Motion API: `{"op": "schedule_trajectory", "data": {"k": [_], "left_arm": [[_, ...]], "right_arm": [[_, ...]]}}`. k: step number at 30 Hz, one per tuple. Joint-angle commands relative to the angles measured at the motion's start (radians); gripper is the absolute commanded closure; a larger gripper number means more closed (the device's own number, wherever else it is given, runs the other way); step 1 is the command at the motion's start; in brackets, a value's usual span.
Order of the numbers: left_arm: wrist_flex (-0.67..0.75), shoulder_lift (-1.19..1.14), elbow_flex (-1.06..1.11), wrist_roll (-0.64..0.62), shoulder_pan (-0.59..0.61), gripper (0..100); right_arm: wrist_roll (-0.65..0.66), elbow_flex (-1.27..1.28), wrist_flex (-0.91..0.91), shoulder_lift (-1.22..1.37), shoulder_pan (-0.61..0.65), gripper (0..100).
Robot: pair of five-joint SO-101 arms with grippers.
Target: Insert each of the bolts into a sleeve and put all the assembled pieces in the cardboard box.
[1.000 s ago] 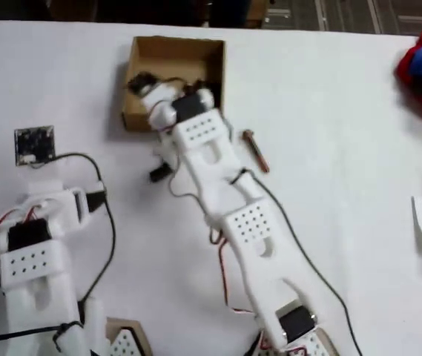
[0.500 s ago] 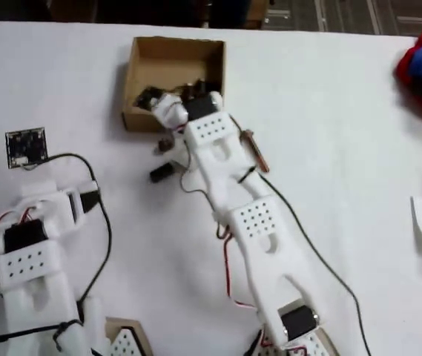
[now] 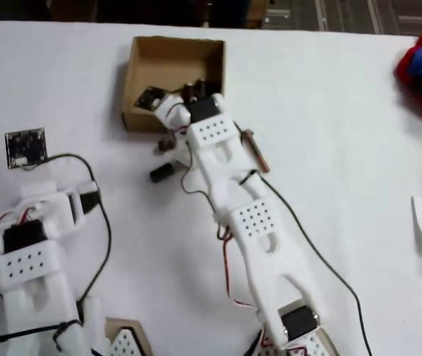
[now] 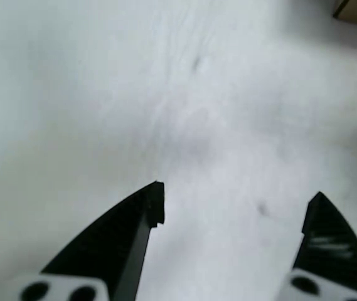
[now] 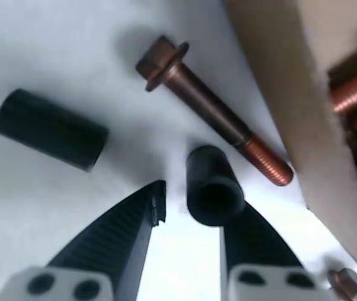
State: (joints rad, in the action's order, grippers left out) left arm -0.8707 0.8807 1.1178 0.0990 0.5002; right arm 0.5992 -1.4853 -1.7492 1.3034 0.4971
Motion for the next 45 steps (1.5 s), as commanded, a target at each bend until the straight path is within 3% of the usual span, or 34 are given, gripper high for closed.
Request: {"op": "schedule_trajectory", "data": {"k": [1,8,19,21,23,35,40,45], "left_arm": [[-0.006,0.020,-0.024,-0.005,0.011,64],[-0.006,0.020,-0.025,-0.005,0.011,64],[-0.006,0.021,-0.027,-0.005,0.011,64],[-0.006,0.021,-0.027,-0.005,0.011,64],[-0.006,0.021,-0.027,-0.005,0.011,64],[-0.002,0.021,-0.027,-0.005,0.011,64],[-0.002,0.021,-0.028,-0.005,0.011,64],[-0.003,0.021,-0.028,-0.005,0.011,64]], "right_arm": [[-0.081,-0.064,-0.018,-0.013,-0.005,87.3],[-0.175,-0.089,-0.018,-0.005,-0.007,87.4],[-0.176,-0.080,0.117,0.016,-0.007,88.0],[-0.175,-0.080,0.122,0.033,-0.004,92.6],[-0.175,-0.080,0.116,0.045,-0.004,98.8],[-0.172,-0.155,-0.024,-0.099,-0.031,97.9],[-0.169,0.083,-0.024,-0.303,-0.047,97.9],[-0.172,0.617,-0.022,-0.627,-0.039,97.9]]}}
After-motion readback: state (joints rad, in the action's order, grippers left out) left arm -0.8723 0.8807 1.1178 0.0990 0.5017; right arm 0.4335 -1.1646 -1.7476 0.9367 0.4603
